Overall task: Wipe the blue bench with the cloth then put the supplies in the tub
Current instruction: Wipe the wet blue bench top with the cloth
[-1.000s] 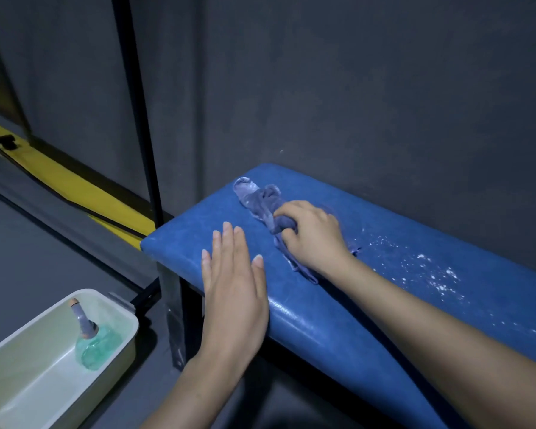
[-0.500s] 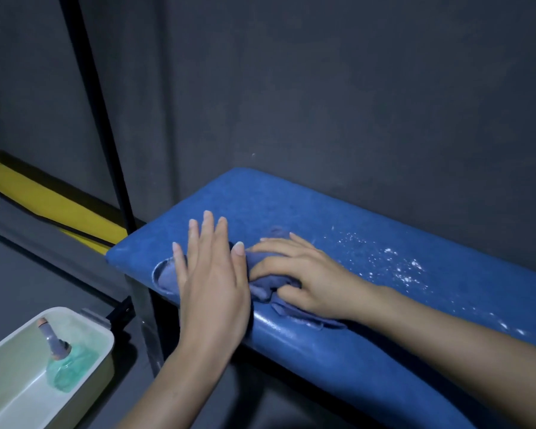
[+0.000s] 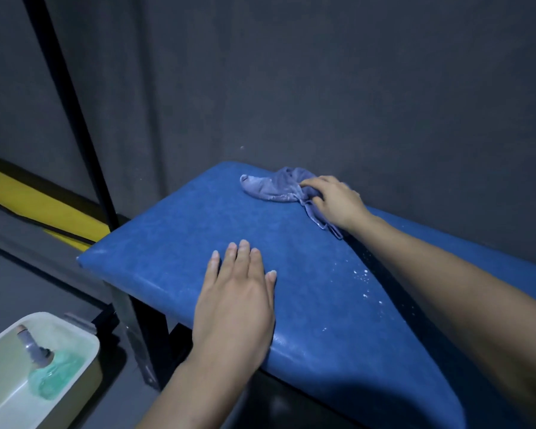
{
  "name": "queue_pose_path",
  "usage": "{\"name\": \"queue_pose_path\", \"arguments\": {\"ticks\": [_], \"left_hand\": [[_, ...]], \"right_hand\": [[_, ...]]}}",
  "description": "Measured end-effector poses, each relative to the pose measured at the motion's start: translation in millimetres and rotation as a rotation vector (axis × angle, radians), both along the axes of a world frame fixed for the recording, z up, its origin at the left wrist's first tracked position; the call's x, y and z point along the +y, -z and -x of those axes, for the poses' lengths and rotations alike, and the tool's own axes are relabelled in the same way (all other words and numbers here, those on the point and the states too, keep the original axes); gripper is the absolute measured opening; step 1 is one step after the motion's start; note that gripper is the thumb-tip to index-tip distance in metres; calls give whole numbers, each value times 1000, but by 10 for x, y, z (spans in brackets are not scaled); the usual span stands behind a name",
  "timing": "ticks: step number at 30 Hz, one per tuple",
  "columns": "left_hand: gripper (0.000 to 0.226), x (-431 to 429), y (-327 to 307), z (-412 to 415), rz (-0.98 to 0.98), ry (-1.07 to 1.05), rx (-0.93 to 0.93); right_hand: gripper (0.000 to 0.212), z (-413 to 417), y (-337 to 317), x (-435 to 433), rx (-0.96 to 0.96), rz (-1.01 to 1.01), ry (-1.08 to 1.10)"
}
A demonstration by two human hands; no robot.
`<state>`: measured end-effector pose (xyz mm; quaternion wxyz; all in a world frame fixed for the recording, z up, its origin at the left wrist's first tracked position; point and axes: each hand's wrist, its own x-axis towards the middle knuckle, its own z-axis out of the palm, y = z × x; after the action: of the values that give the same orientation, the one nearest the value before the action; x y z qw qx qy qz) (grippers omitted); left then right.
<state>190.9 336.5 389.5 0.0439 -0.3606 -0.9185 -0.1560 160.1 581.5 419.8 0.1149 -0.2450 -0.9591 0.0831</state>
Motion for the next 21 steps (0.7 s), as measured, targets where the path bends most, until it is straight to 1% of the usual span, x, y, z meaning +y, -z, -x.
{"name": "queue_pose_path", "arguments": {"ticks": [1,4,8,10,14,16,18,21], "left_hand": [[52,8,-23,13,34,18,-23],[52,23,-18,38,11,15,-9],[51,-10,-41,24,-73,0,-69],[49,-32,-59,17,-160,20,-128],[47,-135,-128,11,-568,19,-356],[47,-207,-134,13,-738,-22,-392],[45,-281,-115,60,-785,-76,-368],[43,-408,-77,179,-792,-133,-294]], "right_hand": [[46,9,-2,15,1,20,62],[43,31,8,-60,-5,38,173],[29,-11,-1,-301,46,51,215],[26,-48,3,-481,51,58,212],[28,17,-40,-860,45,88,165],[33,157,-68,-1038,50,120,120],[36,332,-73,-1265,50,142,40],[32,570,-67,-1671,37,151,-120]]}}
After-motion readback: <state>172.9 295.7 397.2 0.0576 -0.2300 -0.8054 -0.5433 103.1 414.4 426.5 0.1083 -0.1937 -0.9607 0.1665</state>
